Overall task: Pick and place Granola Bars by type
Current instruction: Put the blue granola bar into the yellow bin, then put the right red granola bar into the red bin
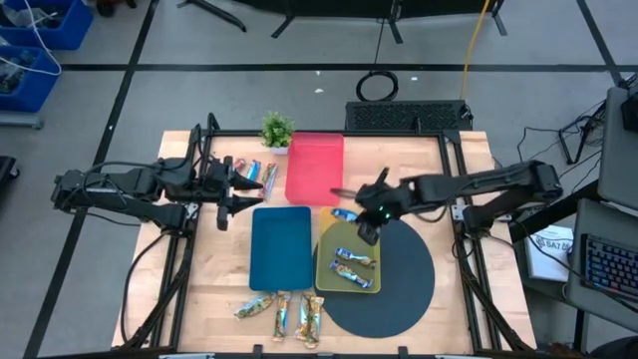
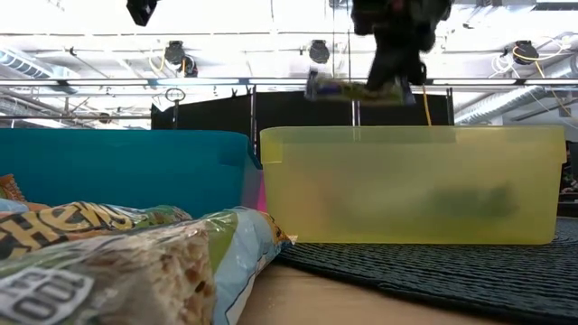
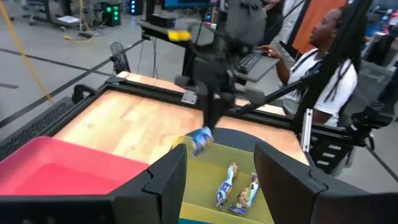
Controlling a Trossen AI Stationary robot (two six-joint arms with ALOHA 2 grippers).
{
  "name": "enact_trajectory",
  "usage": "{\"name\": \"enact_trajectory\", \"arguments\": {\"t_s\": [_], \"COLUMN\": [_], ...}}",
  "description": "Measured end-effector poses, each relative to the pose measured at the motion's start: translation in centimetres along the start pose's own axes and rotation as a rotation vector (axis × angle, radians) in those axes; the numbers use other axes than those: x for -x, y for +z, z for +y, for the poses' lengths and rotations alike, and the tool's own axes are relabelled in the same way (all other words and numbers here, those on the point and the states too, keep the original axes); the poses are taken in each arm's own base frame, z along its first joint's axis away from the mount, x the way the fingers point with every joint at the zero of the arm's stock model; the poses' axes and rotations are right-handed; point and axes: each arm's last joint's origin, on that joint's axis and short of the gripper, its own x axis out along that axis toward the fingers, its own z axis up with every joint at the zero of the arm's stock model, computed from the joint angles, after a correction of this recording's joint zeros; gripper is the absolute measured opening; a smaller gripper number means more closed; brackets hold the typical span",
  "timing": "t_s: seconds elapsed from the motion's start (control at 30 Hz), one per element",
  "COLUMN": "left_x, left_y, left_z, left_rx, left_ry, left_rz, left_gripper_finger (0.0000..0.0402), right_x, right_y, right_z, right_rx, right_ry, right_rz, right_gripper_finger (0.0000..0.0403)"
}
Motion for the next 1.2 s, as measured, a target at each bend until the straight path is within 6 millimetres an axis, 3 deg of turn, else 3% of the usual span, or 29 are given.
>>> {"name": "enact_trajectory", "arguments": {"t_s": [0.3,0.67,0.9,1.2], "left_x": [0.1,1.0,0.8,-3.5], "left_y": [-1.3,-4.3,-5.5,-7.1], "left_z": [0.4,2.1,4.4,7.7], "left_rx": [0.029,0.231,0.387,0.427], "left_ry": [0.065,0.372,0.743,0.881], "left_rz": [0.131,0.396,0.429,0.576], "left_gripper_finger": [0.0191,0.0191,0.0191,0.0191], "right_x": [-6.3,-6.5,-3.8,4.0], "right_y": [-2.9,-2.3,-0.6,1.1], "right_z": [0.1,-0.2,0.3,1.0], "right_rx": [0.033,0.038,-0.059,-0.036], "right_ry": [-0.040,0.071,0.199,0.446], "right_rz": [0.112,0.093,-0.066,-0.376], "right_gripper_finger": [0.0004,0.0114,0.0165,0.0168]}}
